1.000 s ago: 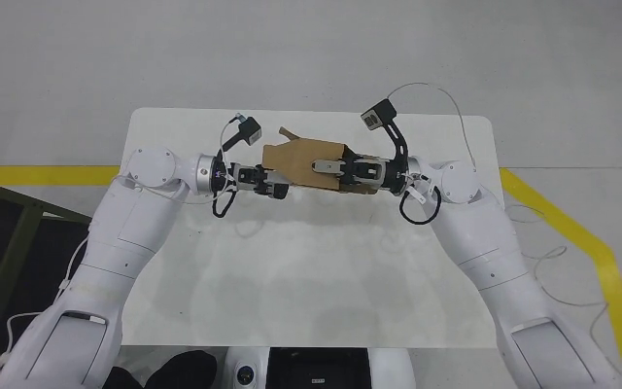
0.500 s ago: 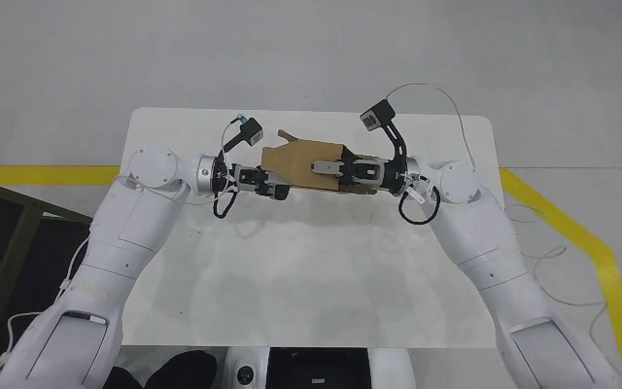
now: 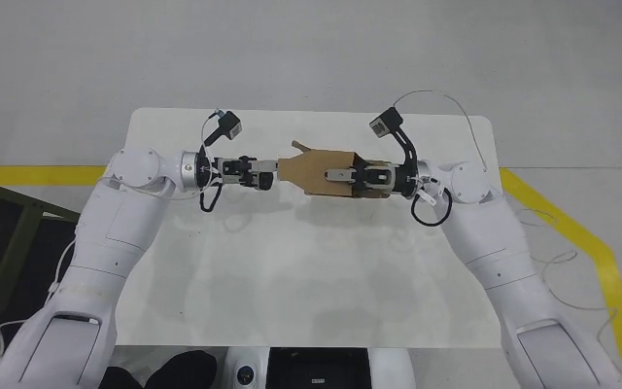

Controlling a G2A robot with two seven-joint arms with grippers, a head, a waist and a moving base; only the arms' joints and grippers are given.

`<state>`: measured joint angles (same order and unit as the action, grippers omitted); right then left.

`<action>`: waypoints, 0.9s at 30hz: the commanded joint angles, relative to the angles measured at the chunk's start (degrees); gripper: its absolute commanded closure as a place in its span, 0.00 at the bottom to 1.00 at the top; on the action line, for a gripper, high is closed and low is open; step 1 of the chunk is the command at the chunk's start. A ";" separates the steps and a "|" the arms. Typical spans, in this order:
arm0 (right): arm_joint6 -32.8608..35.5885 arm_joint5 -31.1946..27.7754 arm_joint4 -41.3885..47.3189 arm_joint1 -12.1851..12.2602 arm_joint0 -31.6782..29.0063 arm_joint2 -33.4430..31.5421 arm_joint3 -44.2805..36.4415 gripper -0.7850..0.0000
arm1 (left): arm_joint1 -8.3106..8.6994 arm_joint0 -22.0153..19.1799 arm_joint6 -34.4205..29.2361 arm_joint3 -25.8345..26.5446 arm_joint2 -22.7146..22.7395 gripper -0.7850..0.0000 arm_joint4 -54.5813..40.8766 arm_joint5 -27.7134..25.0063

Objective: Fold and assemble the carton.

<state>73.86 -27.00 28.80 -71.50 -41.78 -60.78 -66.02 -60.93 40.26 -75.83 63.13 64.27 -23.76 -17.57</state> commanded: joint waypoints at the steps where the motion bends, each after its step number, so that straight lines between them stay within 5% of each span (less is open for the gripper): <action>1: 1.62 0.20 0.13 0.10 -0.26 0.16 -0.24 1.00 | 0.18 0.01 0.16 -0.23 0.56 0.00 0.10 0.04; 27: 1.41 0.21 2.67 -0.52 0.79 2.61 -0.32 1.00 | -0.89 0.37 -0.84 2.38 -4.29 0.00 -0.74 0.74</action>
<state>75.22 -26.75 31.52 -72.01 -41.08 -58.22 -66.31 -61.78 40.71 -76.72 65.54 60.08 -24.42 -16.83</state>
